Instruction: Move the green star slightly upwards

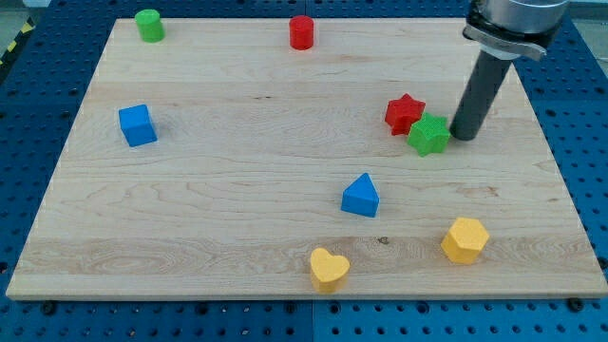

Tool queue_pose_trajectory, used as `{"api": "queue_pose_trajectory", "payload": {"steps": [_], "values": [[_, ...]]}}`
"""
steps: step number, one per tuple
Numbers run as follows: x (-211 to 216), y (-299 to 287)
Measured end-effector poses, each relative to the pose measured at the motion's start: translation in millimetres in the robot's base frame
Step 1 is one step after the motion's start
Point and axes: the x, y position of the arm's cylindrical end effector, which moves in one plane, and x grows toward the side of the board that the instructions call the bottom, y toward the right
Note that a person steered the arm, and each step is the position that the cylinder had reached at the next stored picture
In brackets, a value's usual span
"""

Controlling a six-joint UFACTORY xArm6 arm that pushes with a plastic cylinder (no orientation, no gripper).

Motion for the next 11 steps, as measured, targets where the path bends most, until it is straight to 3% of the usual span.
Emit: {"api": "queue_pose_trajectory", "payload": {"steps": [1,3,7,8,10,11], "values": [[32,7],[43,-46],[21,-71],[6,-67],[11,-5],[9,-10]]}}
